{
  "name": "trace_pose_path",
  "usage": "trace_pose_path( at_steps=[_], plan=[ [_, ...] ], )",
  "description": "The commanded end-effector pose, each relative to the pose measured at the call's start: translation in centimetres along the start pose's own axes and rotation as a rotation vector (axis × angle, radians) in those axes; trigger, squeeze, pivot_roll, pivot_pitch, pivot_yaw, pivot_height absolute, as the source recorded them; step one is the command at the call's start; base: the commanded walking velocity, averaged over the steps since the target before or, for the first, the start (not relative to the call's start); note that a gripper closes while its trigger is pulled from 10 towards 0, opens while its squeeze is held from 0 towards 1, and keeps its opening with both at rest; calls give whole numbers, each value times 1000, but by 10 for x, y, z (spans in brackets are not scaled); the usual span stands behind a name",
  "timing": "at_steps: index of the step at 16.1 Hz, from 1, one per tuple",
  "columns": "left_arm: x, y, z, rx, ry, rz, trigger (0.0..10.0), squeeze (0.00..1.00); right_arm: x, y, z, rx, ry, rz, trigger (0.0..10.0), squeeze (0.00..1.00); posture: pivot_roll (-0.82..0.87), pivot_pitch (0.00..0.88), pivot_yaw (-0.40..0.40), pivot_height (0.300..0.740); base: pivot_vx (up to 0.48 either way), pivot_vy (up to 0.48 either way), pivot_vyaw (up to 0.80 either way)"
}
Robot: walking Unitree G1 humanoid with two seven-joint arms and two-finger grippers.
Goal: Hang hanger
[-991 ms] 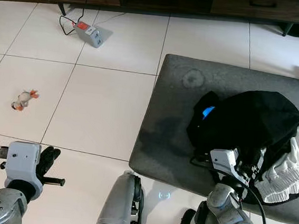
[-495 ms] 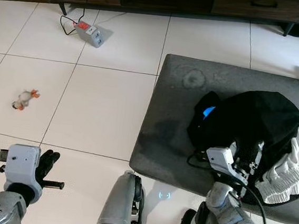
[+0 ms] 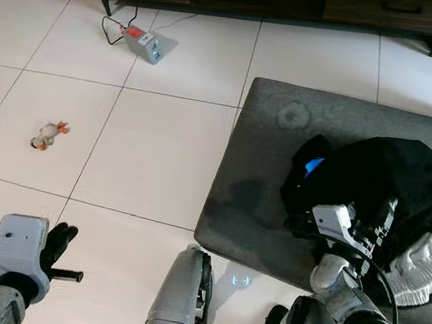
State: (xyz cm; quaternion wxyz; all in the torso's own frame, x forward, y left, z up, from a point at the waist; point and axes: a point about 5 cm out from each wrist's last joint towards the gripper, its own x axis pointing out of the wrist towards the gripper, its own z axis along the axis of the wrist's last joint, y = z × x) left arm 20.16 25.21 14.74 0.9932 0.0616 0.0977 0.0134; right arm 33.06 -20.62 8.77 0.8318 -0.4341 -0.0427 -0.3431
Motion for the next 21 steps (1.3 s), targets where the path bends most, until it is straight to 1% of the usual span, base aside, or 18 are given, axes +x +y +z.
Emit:
trace_pose_path(
  at_steps=[1,3,5,6,8,10,12,13,14,15,17,18,19,20,21],
  plan=[
    [-8,7,-4,4,36,20,10000,0,-15,9,-10,-26,31,69,10000,0,395,590,226,617,0,0,0],
    [-8,3,-3,1,35,12,10000,0,-31,18,-21,-63,69,162,10000,0,402,590,229,617,0,0,0],
    [-8,3,-2,1,33,13,10000,0,-29,14,-20,-64,52,111,10000,0,408,594,233,617,0,0,0],
    [-9,4,-2,3,33,14,10000,0,-21,9,-17,-58,31,59,10000,0,411,597,235,617,0,0,0],
    [-9,5,-1,5,34,16,10000,0,-14,4,-15,-47,19,23,10000,0,408,598,233,617,0,0,0],
    [-11,6,-2,4,37,22,10000,0,7,-9,-2,-12,-42,-79,10000,0,404,597,227,617,0,0,0],
    [-10,5,-3,1,37,21,10000,0,11,-12,4,0,-79,-106,10000,0,392,595,220,617,0,0,0],
    [-9,3,-4,-4,35,20,10000,0,8,-13,15,25,-161,-114,10000,0,386,593,217,617,0,0,0],
    [-8,3,-4,-7,34,19,10000,0,4,-11,18,30,-193,-100,10000,0,383,591,215,617,0,0,0],
    [-7,2,-4,-9,33,18,10000,0,-3,-9,16,36,-201,-78,10000,0,383,591,215,617,0,0,0],
    [-6,1,-5,-12,33,14,10000,0,-16,-3,6,55,-143,-15,10000,0,367,584,209,617,0,0,0],
    [-5,1,-5,-14,34,12,10000,0,-28,0,3,55,-147,25,10000,0,361,580,206,617,0,0,0],
    [-5,0,-6,-15,33,10,10000,0,-37,0,2,60,-166,44,10000,0,361,580,206,617,0,0,0],
    [-4,0,-5,-16,31,10,10000,0,-43,-3,2,55,-185,45,10000,0,361,580,206,617,0,0,0],
    [-1,-1,-5,-17,28,7,10000,0,-46,-9,-2,46,-199,26,10000,0,346,574,206,617,0,0,0]
  ],
)
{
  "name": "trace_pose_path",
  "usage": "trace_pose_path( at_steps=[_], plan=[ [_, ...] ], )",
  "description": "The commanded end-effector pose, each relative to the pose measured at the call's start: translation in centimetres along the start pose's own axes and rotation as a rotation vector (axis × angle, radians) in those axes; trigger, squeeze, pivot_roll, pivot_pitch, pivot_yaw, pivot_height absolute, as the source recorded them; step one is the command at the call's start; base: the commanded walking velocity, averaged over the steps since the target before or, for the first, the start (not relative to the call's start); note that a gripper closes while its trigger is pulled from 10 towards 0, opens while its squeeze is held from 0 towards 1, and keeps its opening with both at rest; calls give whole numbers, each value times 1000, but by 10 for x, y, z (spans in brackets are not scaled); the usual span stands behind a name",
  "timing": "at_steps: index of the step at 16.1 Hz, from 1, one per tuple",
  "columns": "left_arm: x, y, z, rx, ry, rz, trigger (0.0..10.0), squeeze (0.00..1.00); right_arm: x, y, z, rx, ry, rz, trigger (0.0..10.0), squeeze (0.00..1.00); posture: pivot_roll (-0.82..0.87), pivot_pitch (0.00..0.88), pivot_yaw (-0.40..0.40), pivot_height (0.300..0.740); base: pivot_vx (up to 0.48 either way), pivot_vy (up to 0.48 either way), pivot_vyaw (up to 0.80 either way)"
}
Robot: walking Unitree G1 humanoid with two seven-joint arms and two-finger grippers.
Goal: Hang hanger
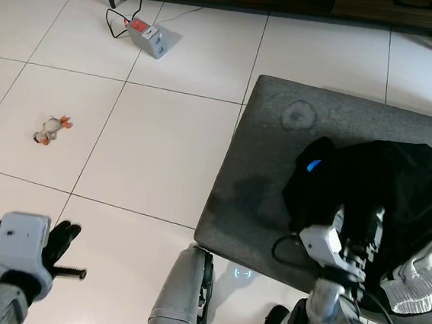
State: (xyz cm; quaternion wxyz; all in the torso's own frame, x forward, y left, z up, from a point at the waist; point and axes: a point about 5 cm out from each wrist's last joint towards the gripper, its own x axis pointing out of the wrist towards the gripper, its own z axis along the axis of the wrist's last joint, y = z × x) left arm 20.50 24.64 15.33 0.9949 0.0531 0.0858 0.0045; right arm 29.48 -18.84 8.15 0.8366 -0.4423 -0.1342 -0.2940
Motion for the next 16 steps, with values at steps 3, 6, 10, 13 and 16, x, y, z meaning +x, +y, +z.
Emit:
trace_pose_path(
  at_steps=[3,6,10,13,16],
  plan=[
    [-3,3,-12,-3,52,19,10000,0,8,-7,-4,-27,2,-19,0,0,344,573,206,617,0,0,0],
    [-5,4,-14,-1,56,25,10000,0,9,1,-3,-7,60,75,10000,0,345,573,200,617,0,0,0],
    [-5,4,-14,-1,56,25,10000,0,-17,12,-4,-12,79,158,10000,0,346,577,202,617,0,0,0],
    [-5,4,-13,0,58,23,10000,0,-22,19,-7,-35,110,209,10000,306,354,581,207,617,0,0,0],
    [-7,5,-13,1,60,25,10000,0,-12,24,-5,-41,117,214,10000,1000,356,585,209,617,0,0,0]
  ],
)
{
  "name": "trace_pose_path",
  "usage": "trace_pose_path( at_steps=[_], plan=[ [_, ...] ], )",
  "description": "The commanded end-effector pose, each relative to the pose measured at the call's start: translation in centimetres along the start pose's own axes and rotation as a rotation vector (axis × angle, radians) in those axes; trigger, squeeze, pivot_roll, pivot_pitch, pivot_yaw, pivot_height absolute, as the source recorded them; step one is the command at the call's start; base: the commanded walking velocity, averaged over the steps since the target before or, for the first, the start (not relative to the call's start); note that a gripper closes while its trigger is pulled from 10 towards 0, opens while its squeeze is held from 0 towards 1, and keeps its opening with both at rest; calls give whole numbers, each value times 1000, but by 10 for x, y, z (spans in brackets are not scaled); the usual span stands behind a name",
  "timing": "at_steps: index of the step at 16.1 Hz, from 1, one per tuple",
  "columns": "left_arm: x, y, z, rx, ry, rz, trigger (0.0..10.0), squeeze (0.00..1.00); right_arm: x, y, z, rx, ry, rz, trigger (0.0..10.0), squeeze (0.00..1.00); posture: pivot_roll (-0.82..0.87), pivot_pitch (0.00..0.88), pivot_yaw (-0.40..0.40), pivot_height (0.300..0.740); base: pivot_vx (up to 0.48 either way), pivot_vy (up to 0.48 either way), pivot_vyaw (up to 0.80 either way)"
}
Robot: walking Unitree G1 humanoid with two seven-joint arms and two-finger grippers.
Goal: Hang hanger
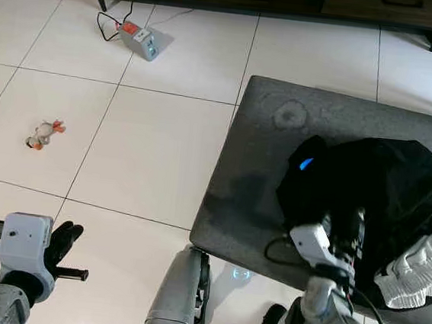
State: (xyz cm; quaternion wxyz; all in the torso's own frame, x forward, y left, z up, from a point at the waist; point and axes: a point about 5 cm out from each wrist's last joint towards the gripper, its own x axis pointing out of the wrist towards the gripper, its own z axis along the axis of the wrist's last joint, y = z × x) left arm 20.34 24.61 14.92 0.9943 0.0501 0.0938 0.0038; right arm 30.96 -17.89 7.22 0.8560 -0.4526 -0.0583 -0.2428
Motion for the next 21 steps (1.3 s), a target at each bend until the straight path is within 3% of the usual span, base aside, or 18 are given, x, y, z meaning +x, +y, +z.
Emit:
trace_pose_path(
  at_steps=[1,2,9,12,18,21],
  plan=[
    [-6,5,-9,6,45,25,10000,0,-7,9,-5,-23,34,47,10000,63,358,586,210,617,0,0,0],
    [-6,5,-9,6,45,25,10000,0,-2,9,-4,-29,41,41,10000,0,358,586,210,617,0,0,0],
    [-9,7,-8,11,46,35,10000,0,25,0,-8,-93,110,-25,10000,0,381,587,213,617,0,0,0],
    [-9,7,-8,10,46,34,10000,0,29,-3,-10,-105,127,-39,10000,0,380,586,213,617,0,0,0],
    [-10,8,-7,12,43,37,10000,0,50,-21,8,-52,6,-180,10000,0,388,587,217,617,0,0,0],
    [-11,8,-8,13,46,39,10000,0,52,-27,11,-42,-54,-235,10000,0,394,592,223,617,0,0,0]
  ],
)
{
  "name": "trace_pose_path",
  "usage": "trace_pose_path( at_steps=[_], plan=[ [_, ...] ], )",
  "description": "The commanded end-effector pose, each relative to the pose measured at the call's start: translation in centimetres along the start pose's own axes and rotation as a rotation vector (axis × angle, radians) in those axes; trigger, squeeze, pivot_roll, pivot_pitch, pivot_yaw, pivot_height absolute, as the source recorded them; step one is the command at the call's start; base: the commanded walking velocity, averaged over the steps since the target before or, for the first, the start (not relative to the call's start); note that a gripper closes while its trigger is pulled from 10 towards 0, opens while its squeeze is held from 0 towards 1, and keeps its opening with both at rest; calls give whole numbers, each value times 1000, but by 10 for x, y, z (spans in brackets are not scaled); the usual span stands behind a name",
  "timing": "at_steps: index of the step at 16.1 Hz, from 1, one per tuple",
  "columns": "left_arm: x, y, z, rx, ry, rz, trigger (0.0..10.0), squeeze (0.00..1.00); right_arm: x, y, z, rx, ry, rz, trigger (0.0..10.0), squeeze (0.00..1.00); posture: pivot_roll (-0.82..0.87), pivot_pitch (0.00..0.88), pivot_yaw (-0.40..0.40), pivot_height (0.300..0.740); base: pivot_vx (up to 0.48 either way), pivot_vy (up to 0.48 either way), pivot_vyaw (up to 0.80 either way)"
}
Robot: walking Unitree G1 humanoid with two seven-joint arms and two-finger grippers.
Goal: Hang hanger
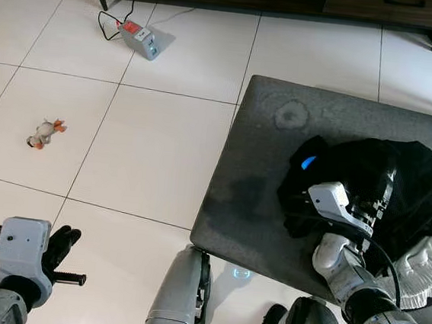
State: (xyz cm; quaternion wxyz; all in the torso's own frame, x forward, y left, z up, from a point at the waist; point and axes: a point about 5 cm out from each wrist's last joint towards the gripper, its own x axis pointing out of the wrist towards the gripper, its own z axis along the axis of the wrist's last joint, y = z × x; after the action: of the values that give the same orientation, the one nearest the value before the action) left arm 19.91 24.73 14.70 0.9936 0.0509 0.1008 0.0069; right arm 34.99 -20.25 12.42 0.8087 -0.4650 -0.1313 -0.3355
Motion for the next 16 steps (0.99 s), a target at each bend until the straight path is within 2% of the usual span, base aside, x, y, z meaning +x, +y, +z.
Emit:
trace_pose_path(
  at_steps=[1,4,6,7,16],
  plan=[
    [-7,7,-4,12,31,33,10000,0,-9,1,-3,7,-28,-3,10000,0,394,592,225,617,0,0,0],
    [-8,8,-4,16,32,33,10000,0,-8,-1,2,14,-70,-34,10000,0,394,592,227,617,0,0,0],
    [-8,8,-4,17,30,34,10000,0,-10,0,1,23,-55,-30,10000,0,394,592,227,617,0,0,0],
    [-6,8,-4,18,28,33,10000,0,-12,1,-1,30,-36,-22,0,0,396,584,225,617,0,0,0],
    [-7,9,-3,18,23,41,10000,0,-11,-2,-11,21,13,-25,0,0,390,578,216,617,0,0,0]
  ],
)
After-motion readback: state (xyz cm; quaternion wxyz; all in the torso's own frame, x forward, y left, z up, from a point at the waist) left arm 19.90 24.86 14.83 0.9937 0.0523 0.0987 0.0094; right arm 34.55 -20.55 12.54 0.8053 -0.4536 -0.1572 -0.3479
